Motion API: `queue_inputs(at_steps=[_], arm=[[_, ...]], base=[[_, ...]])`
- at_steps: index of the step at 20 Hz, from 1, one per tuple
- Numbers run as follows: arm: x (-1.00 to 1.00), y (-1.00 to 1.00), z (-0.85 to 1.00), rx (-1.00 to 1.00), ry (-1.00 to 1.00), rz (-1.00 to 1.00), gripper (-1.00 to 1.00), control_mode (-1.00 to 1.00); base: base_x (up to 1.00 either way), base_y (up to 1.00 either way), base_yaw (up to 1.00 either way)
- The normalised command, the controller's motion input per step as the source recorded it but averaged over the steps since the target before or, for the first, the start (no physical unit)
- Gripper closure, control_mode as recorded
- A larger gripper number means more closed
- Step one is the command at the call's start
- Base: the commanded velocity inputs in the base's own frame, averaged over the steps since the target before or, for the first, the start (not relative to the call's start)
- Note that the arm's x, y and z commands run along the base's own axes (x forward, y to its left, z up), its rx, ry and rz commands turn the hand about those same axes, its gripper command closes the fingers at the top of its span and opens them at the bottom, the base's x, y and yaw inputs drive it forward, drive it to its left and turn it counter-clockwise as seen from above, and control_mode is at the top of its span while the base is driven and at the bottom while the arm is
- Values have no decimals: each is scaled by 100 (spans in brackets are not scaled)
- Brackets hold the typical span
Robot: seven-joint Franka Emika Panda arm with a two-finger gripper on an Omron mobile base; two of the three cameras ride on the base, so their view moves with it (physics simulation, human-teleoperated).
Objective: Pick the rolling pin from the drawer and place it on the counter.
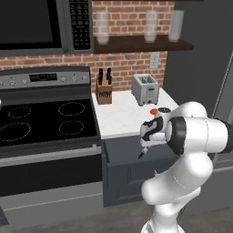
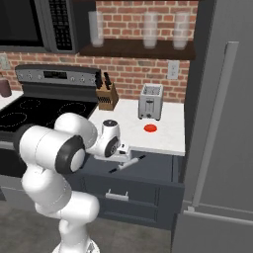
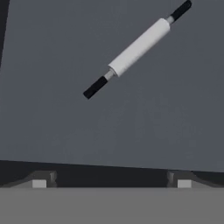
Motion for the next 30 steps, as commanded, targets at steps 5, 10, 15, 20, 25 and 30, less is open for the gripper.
queue_inputs(at_steps=[5,10,15,20,25,30], arm=[[8,-12,-58,0,0,0,-100,-100],[0,-14,-68,1,0,0,-100,-100],[-9,-8,-41,1,0,2,-100,-100],[-97,-7,-6,0,3,5,-100,-100],[-100,-4,7,0,0,12,-100,-100],[-100,0,35,0,0,19,-100,-100]], base=[[0,0,0],[0,0,0],[0,0,0],[0,0,0],[0,0,0],[0,0,0]])
